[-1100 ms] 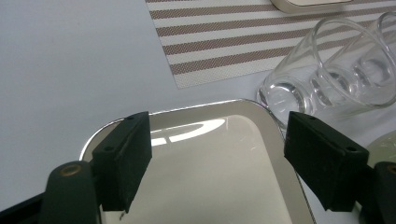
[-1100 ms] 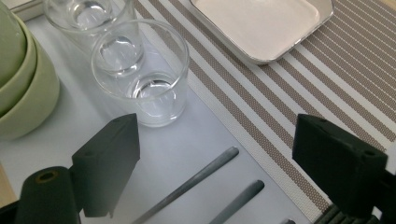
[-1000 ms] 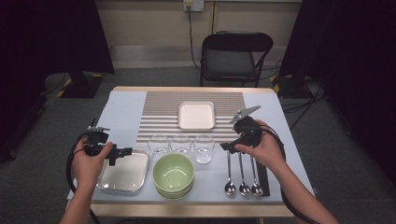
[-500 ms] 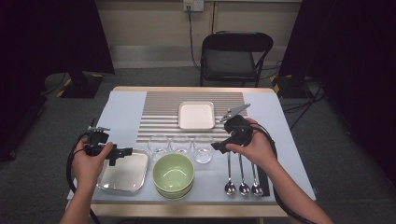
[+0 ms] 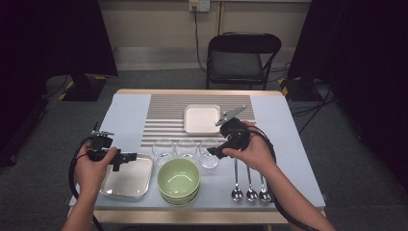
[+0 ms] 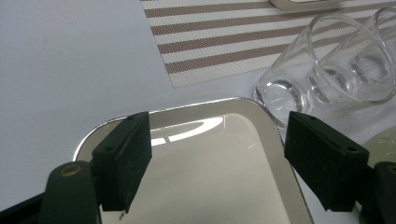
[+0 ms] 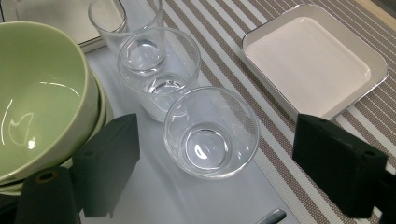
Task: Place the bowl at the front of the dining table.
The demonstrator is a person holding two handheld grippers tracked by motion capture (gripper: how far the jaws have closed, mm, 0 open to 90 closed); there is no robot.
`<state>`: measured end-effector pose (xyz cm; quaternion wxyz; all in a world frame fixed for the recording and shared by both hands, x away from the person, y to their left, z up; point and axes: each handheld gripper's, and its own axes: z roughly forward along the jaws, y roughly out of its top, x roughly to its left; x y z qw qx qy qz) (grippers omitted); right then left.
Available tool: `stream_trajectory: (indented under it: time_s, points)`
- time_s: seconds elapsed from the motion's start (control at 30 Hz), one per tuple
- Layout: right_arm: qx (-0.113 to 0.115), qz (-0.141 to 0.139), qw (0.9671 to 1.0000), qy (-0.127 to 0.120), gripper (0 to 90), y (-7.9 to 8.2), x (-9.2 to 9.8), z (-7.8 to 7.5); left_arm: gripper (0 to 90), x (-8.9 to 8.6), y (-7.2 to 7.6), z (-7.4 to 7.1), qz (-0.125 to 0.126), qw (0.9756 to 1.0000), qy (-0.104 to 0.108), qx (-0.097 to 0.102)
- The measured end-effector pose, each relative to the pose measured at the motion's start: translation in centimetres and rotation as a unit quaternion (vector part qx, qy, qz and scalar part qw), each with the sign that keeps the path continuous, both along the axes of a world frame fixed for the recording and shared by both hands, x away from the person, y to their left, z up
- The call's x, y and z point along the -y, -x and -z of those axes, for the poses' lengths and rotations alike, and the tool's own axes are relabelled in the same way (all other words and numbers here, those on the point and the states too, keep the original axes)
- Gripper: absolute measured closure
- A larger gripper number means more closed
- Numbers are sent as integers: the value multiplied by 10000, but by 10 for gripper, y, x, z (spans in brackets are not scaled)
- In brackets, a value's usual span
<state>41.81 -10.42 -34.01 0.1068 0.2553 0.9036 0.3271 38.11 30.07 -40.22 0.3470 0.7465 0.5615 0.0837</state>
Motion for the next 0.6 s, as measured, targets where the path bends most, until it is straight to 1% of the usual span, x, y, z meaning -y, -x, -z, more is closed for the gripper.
stream_trajectory:
  time_s: [0.17, 0.27, 0.3, 0.6]
  points:
    - [-2, -38, 10000, 6, 145, 2, -6, -2, 234, 0, 0, -1, 15, 10000, -30, 16]
    - [-6, -69, 10000, -24, 145, 3, -9, -3, 234, 1, 0, -1, -1, 10000, -5, 12]
    - [-29, -76, 9999, -73, 145, 3, -11, -4, 234, 1, 0, -1, -2, 10000, -7, 10]
    - [-16, -175, 9998, -65, 145, 3, -20, -4, 234, 1, 1, 0, 17, 10000, -6, 3]
